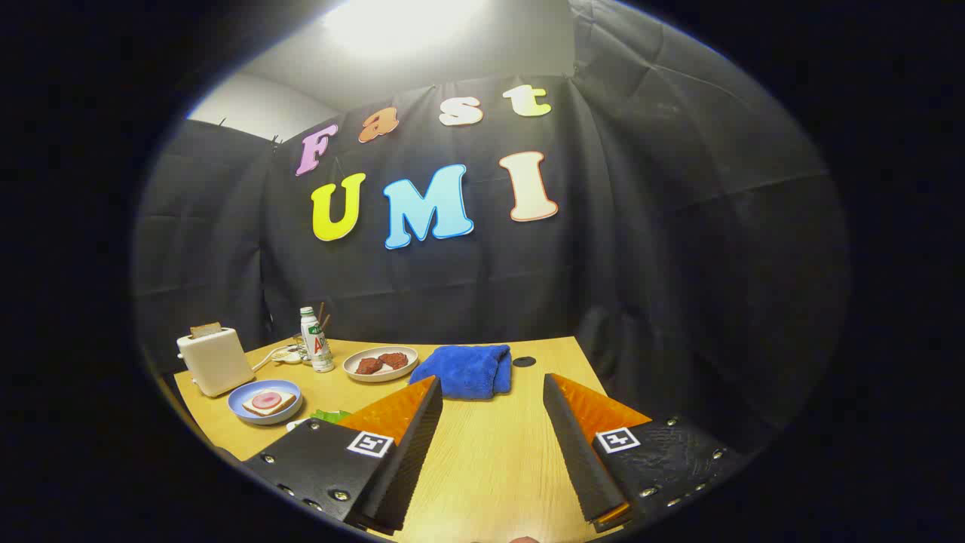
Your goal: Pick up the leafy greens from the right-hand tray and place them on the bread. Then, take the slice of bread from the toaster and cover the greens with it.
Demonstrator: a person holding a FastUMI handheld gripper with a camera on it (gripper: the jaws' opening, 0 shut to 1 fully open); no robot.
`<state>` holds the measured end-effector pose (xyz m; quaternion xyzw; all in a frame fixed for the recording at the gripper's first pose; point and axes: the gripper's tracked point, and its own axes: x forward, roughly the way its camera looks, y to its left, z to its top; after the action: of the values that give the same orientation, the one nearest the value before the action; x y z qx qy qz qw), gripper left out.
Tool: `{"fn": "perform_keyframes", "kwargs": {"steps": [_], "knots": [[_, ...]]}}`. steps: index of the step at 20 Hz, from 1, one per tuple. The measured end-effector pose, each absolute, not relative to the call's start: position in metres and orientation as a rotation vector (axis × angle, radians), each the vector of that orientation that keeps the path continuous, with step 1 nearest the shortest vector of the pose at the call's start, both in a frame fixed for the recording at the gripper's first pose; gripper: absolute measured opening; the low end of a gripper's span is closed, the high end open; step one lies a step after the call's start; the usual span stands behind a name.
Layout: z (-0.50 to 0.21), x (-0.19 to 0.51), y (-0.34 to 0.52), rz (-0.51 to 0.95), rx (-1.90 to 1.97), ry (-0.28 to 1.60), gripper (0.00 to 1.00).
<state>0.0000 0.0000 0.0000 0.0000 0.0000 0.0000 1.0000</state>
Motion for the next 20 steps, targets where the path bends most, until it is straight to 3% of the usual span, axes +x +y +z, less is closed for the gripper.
{"fn": "perform_keyframes", "kwargs": {"steps": [20], "knots": [[-0.031, -0.006, 0.105, -0.007, -0.047, 0.067, 0.83]]}}
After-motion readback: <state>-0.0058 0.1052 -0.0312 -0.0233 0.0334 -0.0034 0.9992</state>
